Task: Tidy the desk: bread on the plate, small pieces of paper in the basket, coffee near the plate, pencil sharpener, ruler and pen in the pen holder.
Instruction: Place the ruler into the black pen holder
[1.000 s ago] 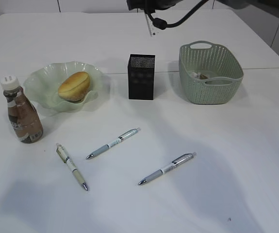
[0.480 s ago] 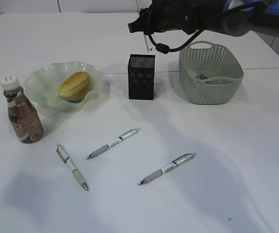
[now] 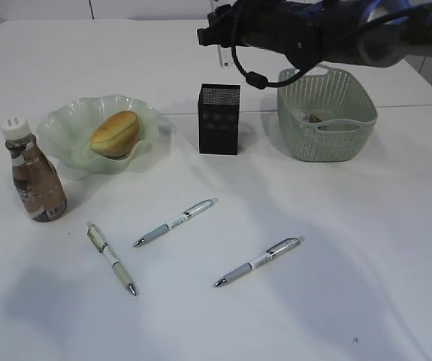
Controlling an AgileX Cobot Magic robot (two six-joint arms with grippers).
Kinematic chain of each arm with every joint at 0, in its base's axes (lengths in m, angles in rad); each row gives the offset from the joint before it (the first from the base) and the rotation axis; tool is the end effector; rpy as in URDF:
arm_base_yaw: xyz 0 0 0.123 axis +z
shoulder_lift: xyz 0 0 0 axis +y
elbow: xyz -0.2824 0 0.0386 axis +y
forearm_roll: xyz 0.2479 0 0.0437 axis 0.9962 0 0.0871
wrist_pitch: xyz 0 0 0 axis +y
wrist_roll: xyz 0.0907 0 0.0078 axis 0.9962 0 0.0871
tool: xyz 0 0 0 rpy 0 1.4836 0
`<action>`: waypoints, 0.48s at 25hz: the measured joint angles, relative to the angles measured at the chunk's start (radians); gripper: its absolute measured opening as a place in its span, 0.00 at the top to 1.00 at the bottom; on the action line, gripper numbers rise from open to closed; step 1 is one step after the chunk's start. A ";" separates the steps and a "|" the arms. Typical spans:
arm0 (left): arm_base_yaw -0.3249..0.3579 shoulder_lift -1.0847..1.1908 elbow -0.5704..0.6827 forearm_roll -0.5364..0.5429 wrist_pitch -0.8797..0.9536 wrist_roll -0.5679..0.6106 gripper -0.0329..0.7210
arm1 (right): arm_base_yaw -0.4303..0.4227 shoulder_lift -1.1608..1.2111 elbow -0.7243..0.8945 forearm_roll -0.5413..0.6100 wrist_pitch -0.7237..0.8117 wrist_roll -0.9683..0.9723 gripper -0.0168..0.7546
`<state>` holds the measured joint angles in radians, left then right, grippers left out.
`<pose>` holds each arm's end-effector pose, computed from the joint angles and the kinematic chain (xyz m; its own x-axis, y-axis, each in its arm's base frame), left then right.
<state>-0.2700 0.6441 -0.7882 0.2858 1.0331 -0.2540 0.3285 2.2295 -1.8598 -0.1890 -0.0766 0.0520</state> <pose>0.1012 -0.0051 0.3399 -0.6862 0.0848 -0.7225 0.0219 0.9951 0.0959 0.5101 0.1752 0.2550 -0.1473 -0.1939 -0.9699 -0.3593 0.9241 -0.1302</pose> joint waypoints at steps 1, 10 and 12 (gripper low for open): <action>0.000 0.000 0.000 0.000 0.000 0.000 0.19 | 0.000 0.000 0.000 0.000 0.000 0.000 0.59; 0.000 0.000 0.000 0.000 -0.001 0.000 0.19 | 0.000 -0.025 0.160 0.000 -0.206 0.002 0.59; 0.000 0.000 0.000 0.000 -0.002 0.000 0.19 | 0.000 -0.025 0.162 0.000 -0.234 0.002 0.59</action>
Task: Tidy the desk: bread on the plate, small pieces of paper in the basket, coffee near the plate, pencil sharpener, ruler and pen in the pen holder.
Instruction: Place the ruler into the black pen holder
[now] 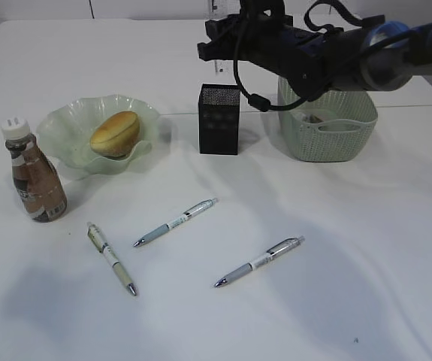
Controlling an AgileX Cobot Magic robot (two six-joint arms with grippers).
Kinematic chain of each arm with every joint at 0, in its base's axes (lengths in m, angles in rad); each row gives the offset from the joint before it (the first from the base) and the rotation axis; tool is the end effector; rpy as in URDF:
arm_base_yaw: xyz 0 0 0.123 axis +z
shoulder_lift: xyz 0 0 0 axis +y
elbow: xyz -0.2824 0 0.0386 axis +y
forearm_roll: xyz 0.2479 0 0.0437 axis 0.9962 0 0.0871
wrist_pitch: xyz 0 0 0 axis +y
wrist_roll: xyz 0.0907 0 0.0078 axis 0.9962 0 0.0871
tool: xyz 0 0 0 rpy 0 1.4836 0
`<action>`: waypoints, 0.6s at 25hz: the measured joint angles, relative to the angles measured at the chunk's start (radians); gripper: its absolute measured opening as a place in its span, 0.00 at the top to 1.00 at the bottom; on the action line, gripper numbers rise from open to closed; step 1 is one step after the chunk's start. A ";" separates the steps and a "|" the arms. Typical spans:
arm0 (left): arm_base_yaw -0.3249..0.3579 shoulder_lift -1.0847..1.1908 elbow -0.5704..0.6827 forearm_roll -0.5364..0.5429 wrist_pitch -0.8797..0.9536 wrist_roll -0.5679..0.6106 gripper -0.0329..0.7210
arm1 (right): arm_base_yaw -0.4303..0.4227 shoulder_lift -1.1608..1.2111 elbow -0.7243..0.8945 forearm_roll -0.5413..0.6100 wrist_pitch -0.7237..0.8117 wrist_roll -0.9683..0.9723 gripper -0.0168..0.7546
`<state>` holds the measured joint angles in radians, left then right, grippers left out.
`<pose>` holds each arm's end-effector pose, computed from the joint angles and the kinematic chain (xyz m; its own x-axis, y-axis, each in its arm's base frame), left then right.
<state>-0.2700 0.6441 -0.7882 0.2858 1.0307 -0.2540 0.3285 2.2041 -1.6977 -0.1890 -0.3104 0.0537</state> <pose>0.1013 -0.0052 0.3400 -0.6845 0.0849 -0.7241 0.0223 0.9952 0.0955 0.4967 0.1748 0.2353 -0.0594 -0.1533 -0.9864 -0.3866 0.9145 -0.1188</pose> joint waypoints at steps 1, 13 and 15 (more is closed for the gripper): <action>0.000 0.000 0.000 0.000 -0.001 0.000 0.19 | 0.000 0.006 0.000 0.000 -0.022 0.000 0.59; 0.000 0.000 0.000 0.002 -0.002 0.000 0.20 | 0.000 0.082 0.000 0.000 -0.094 0.000 0.59; 0.000 0.000 0.000 0.002 -0.002 0.000 0.20 | 0.000 0.093 0.000 0.000 -0.095 0.000 0.59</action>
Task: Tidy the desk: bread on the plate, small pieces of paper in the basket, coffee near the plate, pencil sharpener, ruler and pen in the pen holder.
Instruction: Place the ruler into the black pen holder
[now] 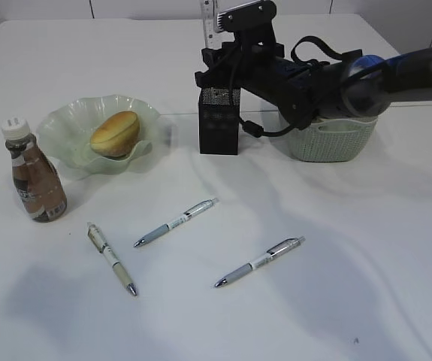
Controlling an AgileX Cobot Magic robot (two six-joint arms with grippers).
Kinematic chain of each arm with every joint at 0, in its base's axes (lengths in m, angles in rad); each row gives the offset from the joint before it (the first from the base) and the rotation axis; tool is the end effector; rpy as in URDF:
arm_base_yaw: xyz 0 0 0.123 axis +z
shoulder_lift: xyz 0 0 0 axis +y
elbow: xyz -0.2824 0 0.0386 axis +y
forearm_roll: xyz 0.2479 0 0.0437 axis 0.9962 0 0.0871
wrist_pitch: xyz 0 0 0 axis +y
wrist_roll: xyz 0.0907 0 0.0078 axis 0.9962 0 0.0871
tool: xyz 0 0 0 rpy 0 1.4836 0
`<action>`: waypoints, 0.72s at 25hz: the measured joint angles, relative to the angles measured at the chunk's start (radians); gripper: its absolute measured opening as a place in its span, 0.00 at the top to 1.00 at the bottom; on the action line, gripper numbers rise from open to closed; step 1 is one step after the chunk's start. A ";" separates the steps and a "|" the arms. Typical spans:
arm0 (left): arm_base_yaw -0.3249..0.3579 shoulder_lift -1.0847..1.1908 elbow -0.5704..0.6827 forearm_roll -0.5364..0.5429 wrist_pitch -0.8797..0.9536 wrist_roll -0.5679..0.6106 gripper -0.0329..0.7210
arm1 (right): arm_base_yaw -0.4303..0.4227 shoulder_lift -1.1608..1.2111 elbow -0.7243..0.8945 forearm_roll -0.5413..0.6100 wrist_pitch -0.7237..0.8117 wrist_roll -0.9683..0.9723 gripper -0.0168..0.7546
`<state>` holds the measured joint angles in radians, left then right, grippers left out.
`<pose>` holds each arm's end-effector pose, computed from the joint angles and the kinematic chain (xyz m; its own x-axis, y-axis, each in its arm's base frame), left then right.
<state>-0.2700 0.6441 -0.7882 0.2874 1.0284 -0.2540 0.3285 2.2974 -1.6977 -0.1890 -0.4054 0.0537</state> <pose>0.1015 -0.0051 0.3402 -0.6826 0.0858 -0.7257 0.0224 0.9951 0.0966 0.5051 0.1793 0.1942 -0.0595 -0.1467 -0.9874 -0.4015 0.9091 -0.1109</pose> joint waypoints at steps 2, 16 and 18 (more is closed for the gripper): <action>0.000 0.000 0.000 0.000 -0.003 0.000 0.20 | 0.000 0.004 0.000 0.000 0.000 -0.002 0.59; 0.000 0.000 0.000 -0.008 -0.012 0.000 0.20 | 0.000 0.008 0.000 0.000 0.000 -0.004 0.59; 0.000 0.000 0.000 -0.008 -0.012 0.000 0.20 | 0.000 0.011 0.000 0.000 0.000 -0.004 0.59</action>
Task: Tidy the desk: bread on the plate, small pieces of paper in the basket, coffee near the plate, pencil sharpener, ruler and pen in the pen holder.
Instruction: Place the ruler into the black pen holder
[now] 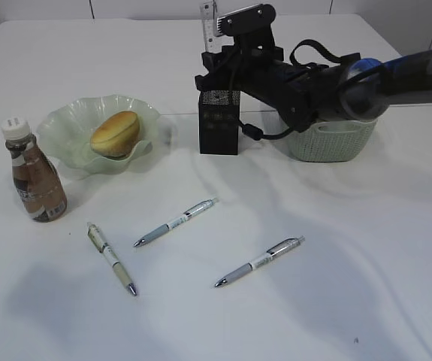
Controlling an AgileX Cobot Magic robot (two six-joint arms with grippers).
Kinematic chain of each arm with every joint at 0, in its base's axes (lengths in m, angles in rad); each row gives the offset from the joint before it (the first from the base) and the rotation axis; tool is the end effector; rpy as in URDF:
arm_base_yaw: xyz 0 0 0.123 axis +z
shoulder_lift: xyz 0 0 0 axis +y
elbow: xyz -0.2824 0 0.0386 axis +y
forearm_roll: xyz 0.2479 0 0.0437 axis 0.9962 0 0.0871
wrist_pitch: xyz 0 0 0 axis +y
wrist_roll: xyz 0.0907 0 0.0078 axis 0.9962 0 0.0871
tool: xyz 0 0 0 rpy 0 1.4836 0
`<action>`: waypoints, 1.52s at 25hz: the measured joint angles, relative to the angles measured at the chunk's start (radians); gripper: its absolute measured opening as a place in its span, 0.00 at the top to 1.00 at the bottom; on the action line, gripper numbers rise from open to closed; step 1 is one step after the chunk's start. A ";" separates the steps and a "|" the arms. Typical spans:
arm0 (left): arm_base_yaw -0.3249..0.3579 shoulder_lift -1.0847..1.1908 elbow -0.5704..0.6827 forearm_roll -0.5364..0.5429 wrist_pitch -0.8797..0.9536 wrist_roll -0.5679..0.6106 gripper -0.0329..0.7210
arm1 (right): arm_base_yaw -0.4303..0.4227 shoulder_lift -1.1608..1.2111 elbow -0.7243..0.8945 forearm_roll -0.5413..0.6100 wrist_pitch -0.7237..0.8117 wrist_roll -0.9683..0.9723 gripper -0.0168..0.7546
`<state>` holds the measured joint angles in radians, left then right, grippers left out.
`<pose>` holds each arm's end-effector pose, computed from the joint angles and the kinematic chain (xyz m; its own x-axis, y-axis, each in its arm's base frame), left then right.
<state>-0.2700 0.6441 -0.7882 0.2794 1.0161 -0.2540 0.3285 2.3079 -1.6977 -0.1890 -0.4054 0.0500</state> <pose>0.1021 -0.0061 0.3408 -0.6752 0.0821 -0.7330 0.0266 0.9958 0.0870 0.5058 0.1795 0.1885 -0.0678 -0.1534 -0.9858 -0.4028 0.9082 -0.1136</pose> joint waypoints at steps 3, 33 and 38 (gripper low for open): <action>0.000 0.000 0.000 -0.002 -0.002 0.000 0.20 | 0.000 0.019 0.000 0.000 0.000 0.000 0.59; 0.000 0.000 0.000 -0.008 -0.005 0.000 0.23 | 0.000 0.030 0.000 0.106 0.114 0.002 0.45; 0.000 0.000 0.000 -0.008 -0.005 0.000 0.23 | 0.000 0.030 0.000 0.110 0.132 0.016 0.37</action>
<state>-0.2700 0.6441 -0.7882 0.2709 1.0114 -0.2540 0.3285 2.3379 -1.6977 -0.0786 -0.2732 0.0663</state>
